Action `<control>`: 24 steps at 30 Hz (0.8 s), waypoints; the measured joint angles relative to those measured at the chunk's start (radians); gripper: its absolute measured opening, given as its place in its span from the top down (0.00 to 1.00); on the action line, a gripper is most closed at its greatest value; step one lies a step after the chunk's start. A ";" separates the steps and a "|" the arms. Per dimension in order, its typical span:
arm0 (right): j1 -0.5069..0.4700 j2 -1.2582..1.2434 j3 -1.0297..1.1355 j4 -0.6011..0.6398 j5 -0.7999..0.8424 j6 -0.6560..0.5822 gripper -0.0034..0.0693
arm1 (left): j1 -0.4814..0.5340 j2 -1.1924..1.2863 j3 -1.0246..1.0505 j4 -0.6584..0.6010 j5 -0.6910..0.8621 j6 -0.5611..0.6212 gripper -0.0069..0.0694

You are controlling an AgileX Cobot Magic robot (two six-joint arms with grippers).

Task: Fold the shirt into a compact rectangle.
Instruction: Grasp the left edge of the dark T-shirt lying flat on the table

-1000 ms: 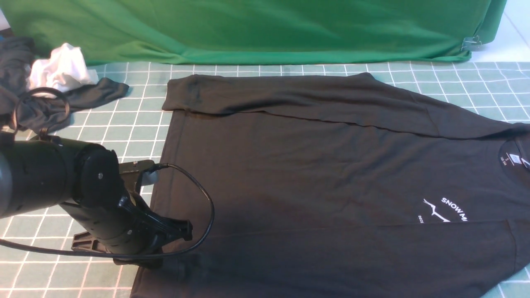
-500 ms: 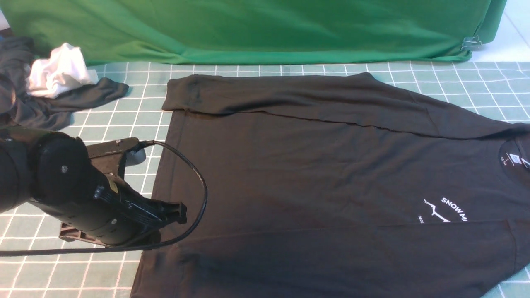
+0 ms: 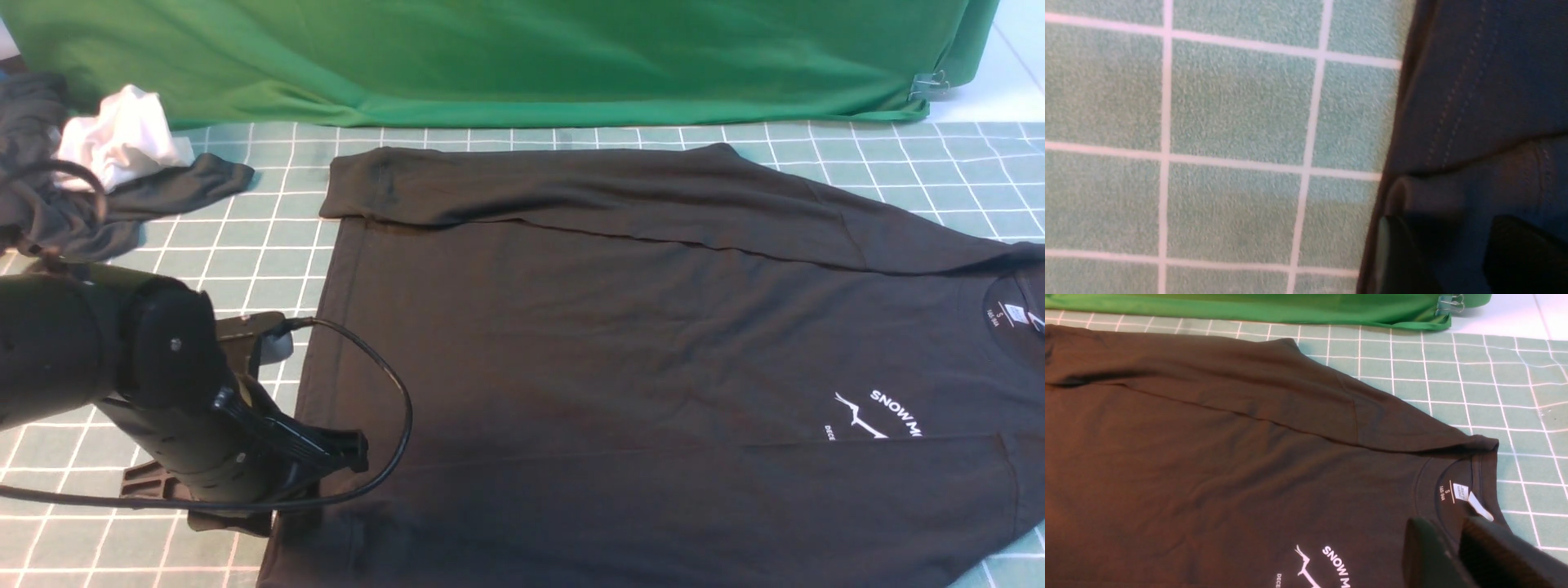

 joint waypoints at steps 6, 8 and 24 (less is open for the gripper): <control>0.000 0.000 0.000 0.000 -0.001 0.000 0.77 | 0.000 0.048 0.000 0.000 -0.084 0.000 0.36; 0.000 0.000 0.000 0.000 -0.001 0.000 0.76 | 0.000 0.052 0.000 0.000 -0.091 0.000 0.36; 0.000 0.000 0.000 0.000 -0.005 0.000 0.74 | 0.000 0.052 0.000 0.000 -0.109 0.001 0.83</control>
